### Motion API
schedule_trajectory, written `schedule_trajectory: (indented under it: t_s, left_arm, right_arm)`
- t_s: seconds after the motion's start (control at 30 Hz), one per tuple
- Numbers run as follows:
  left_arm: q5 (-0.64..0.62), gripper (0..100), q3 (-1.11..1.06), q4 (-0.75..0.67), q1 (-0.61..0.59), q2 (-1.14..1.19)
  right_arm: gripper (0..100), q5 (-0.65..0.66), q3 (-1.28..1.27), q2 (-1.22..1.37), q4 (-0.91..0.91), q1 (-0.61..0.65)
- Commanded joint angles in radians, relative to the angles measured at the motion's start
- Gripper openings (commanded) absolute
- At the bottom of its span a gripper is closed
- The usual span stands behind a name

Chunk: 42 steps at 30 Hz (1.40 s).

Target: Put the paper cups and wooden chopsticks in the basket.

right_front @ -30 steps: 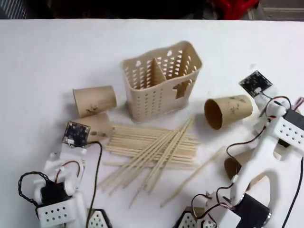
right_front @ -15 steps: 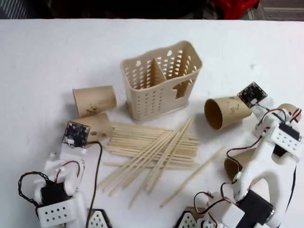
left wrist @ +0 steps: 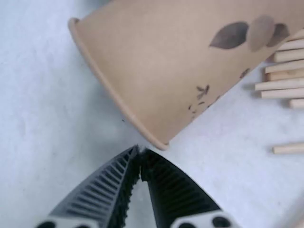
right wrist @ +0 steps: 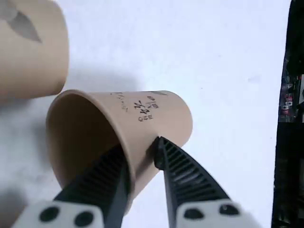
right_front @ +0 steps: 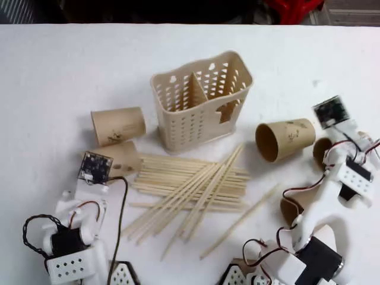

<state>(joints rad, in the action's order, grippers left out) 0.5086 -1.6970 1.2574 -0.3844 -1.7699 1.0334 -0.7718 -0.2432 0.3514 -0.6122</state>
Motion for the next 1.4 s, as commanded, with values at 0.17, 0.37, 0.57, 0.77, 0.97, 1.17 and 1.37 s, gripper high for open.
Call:
schedule_trajectory:
  t_s: [0.17,0.37,0.57,0.77,0.97,1.17,1.37]
  left_arm:
    - [0.005,3,0.002,0.005,-0.007,-0.007]
    - [0.005,3,0.002,0.005,-0.007,-0.007]
    - [0.005,3,0.002,0.005,-0.007,-0.007]
    - [0.005,3,0.002,0.005,-0.007,-0.007]
    - [0.005,3,0.002,0.005,-0.007,-0.007]
    - [0.005,3,0.002,0.005,-0.007,-0.007]
    - [0.005,3,0.002,0.005,-0.007,-0.007]
  right_arm:
    - [1.6,-0.437,0.373,-0.01,0.278,-0.002]
    - [1.6,-0.712,0.756,-0.01,0.619,0.012]
    - [1.7,-0.887,1.103,-0.002,0.947,0.222]
    - [1.6,-1.051,1.309,0.001,1.086,0.498]
    - [1.6,-1.115,1.321,0.002,1.113,0.746]
    - [1.6,-1.142,1.316,0.012,1.055,0.831]
    - [1.6,-1.135,1.283,0.114,0.978,0.806]
